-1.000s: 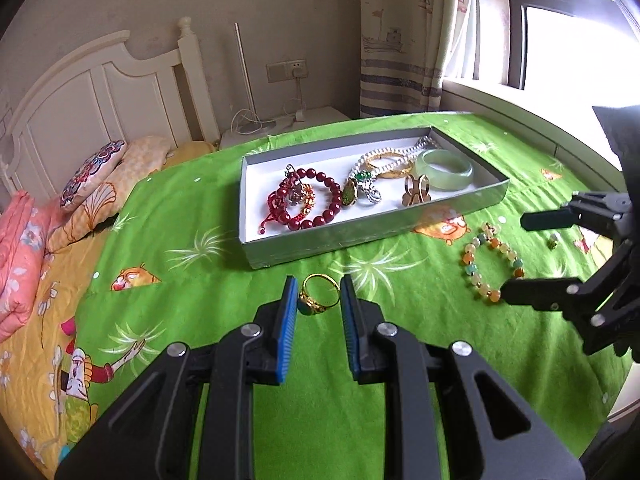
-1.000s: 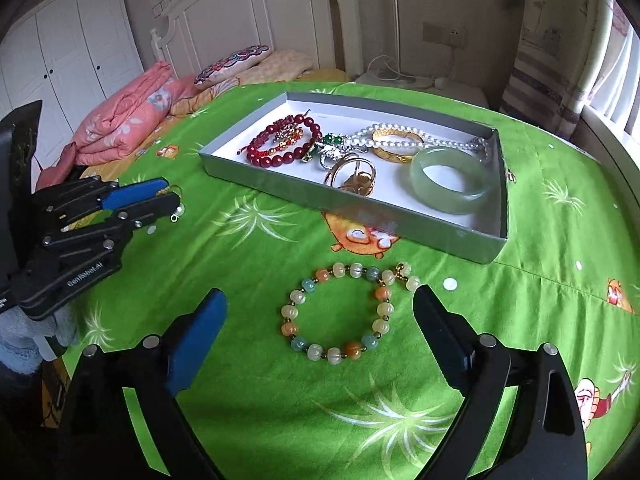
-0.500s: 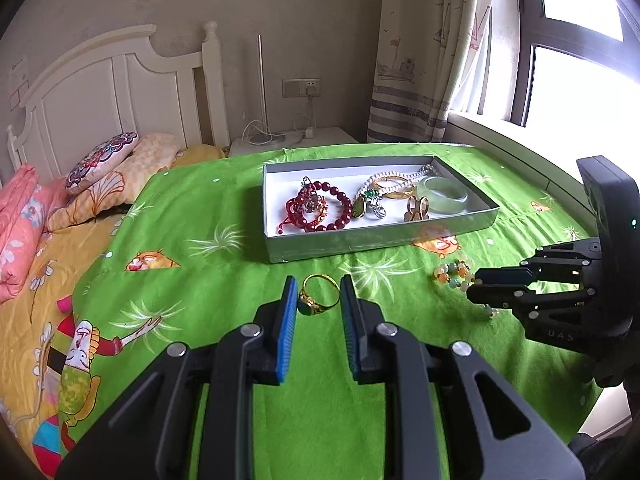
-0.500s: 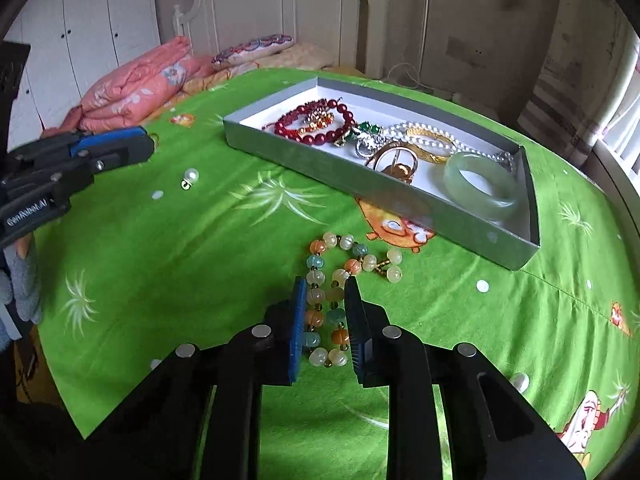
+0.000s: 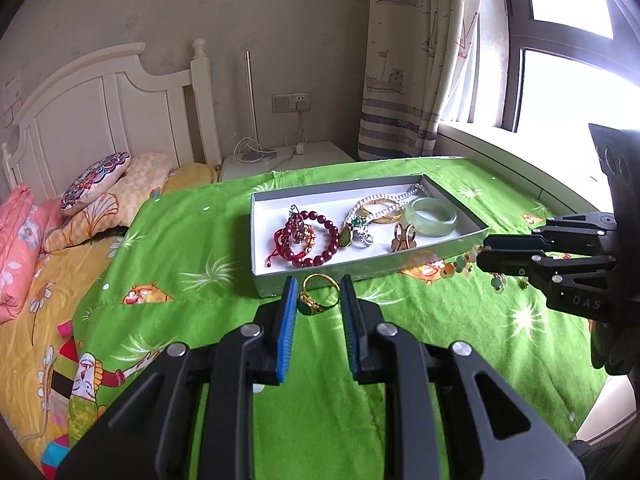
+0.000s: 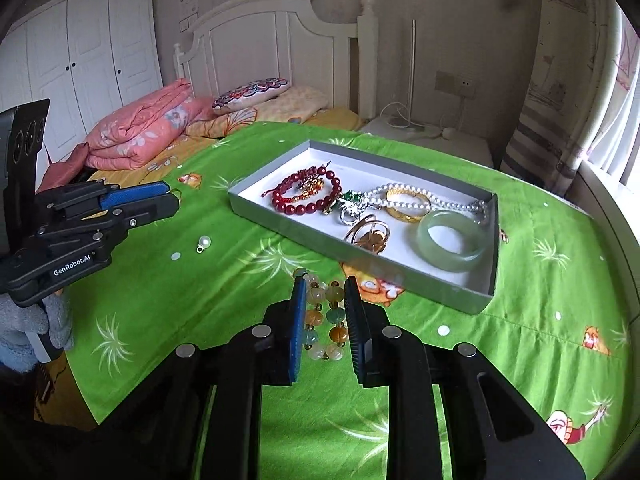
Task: Organize jewelry
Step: 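Drop the gold ring into the box with left tool while right drops bead bracelet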
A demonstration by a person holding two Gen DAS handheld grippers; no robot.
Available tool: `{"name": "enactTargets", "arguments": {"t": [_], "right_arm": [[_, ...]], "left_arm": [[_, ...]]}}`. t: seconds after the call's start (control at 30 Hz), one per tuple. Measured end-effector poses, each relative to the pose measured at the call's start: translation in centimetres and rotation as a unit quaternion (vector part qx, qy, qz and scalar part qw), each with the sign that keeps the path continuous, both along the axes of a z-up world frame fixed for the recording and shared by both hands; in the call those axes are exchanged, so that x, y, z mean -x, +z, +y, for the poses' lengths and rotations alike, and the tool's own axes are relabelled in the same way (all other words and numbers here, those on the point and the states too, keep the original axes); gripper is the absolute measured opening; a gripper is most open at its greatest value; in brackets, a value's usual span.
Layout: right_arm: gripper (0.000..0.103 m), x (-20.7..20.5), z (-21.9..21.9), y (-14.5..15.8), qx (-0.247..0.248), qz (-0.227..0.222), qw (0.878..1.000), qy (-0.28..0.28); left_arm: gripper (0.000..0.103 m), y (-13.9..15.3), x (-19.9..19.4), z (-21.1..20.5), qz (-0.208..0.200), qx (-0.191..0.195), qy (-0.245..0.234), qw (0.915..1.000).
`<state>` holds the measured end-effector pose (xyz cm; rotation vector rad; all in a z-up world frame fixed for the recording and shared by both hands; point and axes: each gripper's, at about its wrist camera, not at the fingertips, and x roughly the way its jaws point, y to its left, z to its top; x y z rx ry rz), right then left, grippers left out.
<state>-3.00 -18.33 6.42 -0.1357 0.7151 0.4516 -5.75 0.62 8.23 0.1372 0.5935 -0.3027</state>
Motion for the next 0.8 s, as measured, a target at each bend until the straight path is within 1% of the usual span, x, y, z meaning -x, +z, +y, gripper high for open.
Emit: {"name": "enactTargets", "arguments": {"t": [0.23,0.43,0.53,0.8], "right_arm": [[0.022,-2.2,-0.7,1.8,0.003,-0.021,1.0,-0.014],[0.022,-4.7,-1.3,2.1,-0.002,-0.027,0.999,-0.028],[0.022,-6.2,-1.8,1.7,-0.011,-0.026,0.999,-0.039],[0.022,-10.3,-2.3,0.3,-0.034,-0.008,0.998,-0.05]], "left_arm": [[0.021,1.4,-2.9,-1.9,-0.005,0.006,-0.02,0.9998],[0.021,1.9,-5.5,-3.4,-0.005,0.022,-0.033,0.9992],[0.021,1.4,-7.2,-4.0,0.006,0.038,-0.037,0.9986],[0.021,-1.3,-11.3,-5.9,0.044,0.053,-0.037,0.997]]}}
